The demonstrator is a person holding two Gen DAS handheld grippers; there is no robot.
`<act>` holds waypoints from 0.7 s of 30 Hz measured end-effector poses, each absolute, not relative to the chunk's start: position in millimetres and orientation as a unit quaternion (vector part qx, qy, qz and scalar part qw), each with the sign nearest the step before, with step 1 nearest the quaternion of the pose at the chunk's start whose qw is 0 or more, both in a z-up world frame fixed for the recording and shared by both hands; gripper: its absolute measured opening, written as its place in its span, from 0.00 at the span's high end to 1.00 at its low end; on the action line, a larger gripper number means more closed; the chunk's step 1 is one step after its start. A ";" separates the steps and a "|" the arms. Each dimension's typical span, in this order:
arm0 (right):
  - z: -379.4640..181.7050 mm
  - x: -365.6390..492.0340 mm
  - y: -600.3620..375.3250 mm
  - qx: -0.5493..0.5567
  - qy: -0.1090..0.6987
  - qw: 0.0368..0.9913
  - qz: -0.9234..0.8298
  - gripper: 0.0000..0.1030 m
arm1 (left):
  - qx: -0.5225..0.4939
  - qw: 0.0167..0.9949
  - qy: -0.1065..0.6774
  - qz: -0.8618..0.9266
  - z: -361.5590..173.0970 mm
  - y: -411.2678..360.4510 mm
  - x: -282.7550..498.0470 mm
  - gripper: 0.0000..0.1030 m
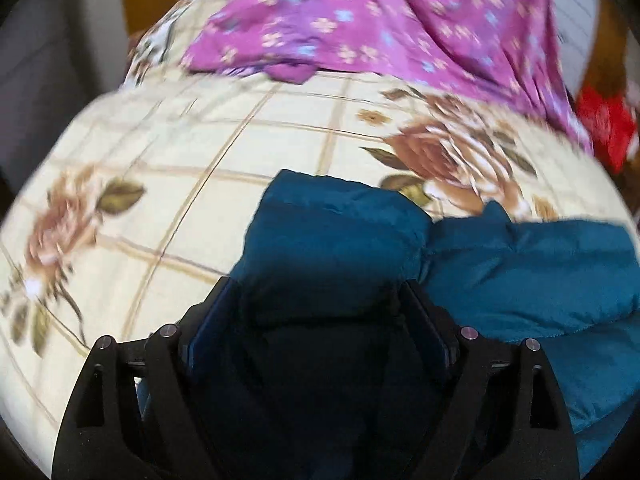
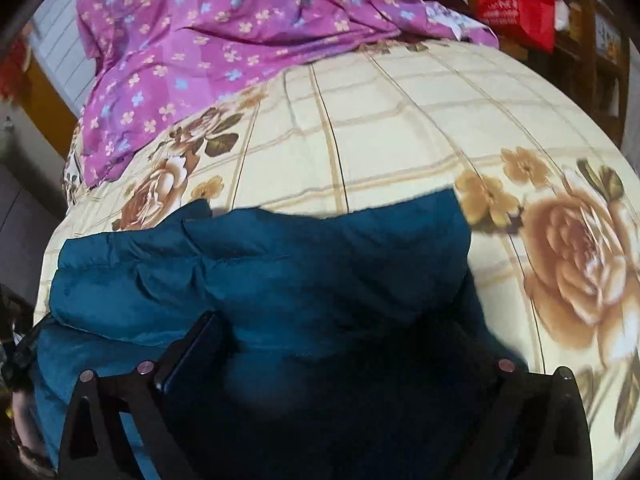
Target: Fold large clothes
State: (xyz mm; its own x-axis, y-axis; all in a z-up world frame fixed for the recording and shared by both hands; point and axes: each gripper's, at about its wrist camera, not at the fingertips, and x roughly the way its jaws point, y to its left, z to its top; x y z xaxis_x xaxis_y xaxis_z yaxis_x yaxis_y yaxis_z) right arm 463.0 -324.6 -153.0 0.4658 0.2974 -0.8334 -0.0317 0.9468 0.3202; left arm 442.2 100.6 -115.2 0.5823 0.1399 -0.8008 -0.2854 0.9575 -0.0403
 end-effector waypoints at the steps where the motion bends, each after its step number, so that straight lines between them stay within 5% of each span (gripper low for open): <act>1: -157.5 464.8 -326.1 0.125 0.503 0.850 0.093 0.00 | -0.092 0.886 0.438 0.122 -116.7 103.8 441.2 0.18; 7: -147.8 461.4 -333.0 0.129 0.505 0.849 0.086 0.04 | -0.094 0.884 0.442 0.124 -98.0 101.6 428.3 0.18; 13: -76.2 401.5 -339.7 0.167 0.437 0.878 0.099 0.06 | -0.116 0.912 0.393 0.027 -35.8 71.9 350.8 0.18; 21: -93.0 294.8 -281.2 0.119 0.416 0.893 0.120 0.00 | -0.082 0.900 0.429 -0.014 -80.9 2.0 289.4 0.17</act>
